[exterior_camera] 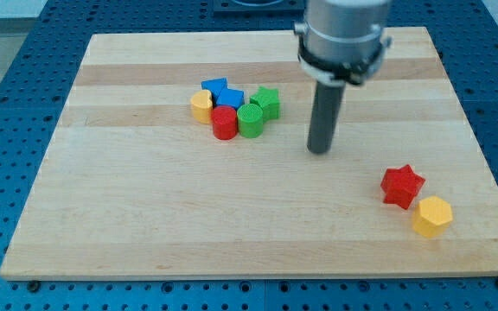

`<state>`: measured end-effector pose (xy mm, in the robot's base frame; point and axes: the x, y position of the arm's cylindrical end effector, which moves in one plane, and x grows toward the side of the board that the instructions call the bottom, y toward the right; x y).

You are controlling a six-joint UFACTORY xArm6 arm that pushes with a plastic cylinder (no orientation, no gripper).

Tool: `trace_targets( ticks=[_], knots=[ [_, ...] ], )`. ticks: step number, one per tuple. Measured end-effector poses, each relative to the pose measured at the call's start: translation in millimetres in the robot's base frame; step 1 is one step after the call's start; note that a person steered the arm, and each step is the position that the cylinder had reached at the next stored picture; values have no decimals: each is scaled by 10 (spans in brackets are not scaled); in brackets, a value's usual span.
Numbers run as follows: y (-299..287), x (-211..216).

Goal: Move the red circle towards the bottom center of the board

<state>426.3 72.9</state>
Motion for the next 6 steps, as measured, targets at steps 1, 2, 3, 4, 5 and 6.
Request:
trace_targets(
  ticks=[1, 2, 3, 4, 5, 6],
  knots=[
    [-43, -176],
    [-208, -679],
    [-715, -1331],
    [-1307, -1763],
    [-1924, -1958],
    [-2174, -1600]
  ],
)
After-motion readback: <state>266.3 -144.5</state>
